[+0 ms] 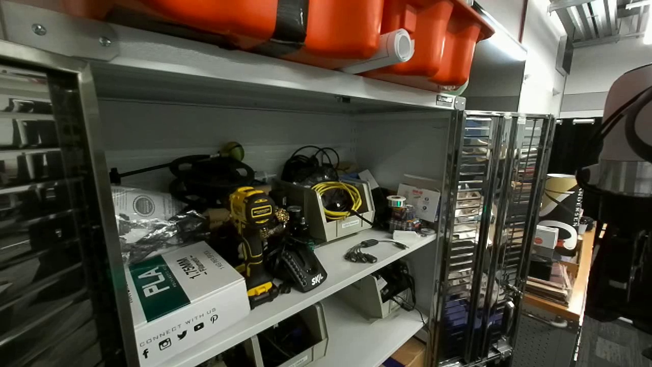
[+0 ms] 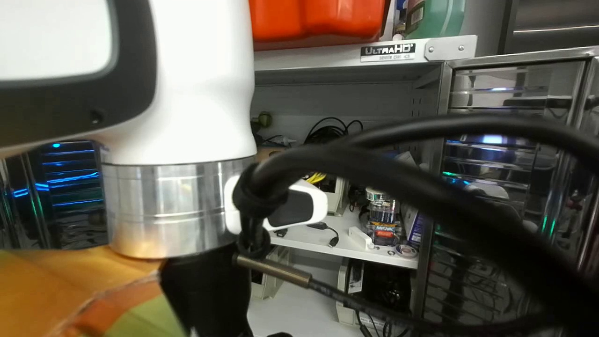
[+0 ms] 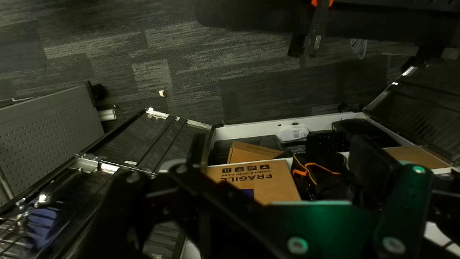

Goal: Place the grey cable in the box on the top shelf

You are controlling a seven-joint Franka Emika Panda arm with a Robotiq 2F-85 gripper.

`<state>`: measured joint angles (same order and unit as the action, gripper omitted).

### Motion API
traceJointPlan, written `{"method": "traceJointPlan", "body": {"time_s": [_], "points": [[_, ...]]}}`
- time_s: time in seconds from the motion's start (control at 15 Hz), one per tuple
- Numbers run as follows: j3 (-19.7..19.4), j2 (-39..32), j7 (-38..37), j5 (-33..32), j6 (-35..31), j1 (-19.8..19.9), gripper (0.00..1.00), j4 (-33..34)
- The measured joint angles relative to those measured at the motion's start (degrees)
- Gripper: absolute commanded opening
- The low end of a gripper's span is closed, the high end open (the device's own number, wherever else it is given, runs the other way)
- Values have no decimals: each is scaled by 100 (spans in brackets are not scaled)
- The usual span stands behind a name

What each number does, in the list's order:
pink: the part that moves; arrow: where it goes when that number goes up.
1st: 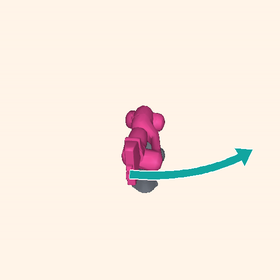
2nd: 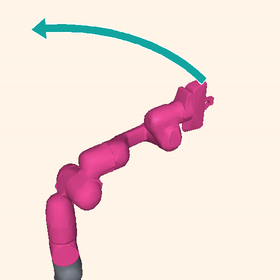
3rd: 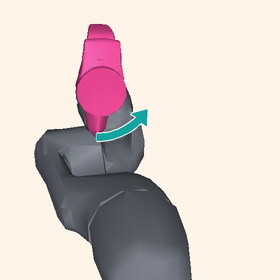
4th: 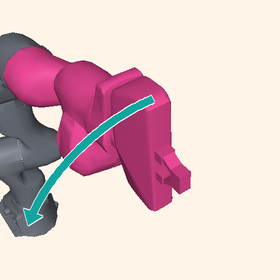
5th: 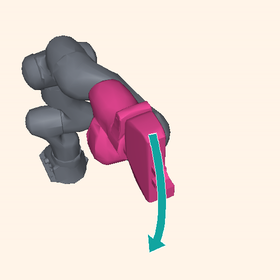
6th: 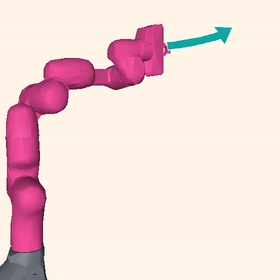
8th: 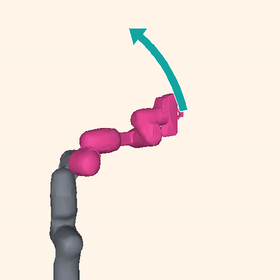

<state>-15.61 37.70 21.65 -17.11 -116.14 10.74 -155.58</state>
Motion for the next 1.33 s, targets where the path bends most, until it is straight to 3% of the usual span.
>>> {"method": "traceJointPlan", "body": {"time_s": [0.67, 1.33], "points": [[-2, -271, -3, 121, -119, -46, 100, 156], [158, -2649, -3, 843, -564, -558, 100, 1910]]}}
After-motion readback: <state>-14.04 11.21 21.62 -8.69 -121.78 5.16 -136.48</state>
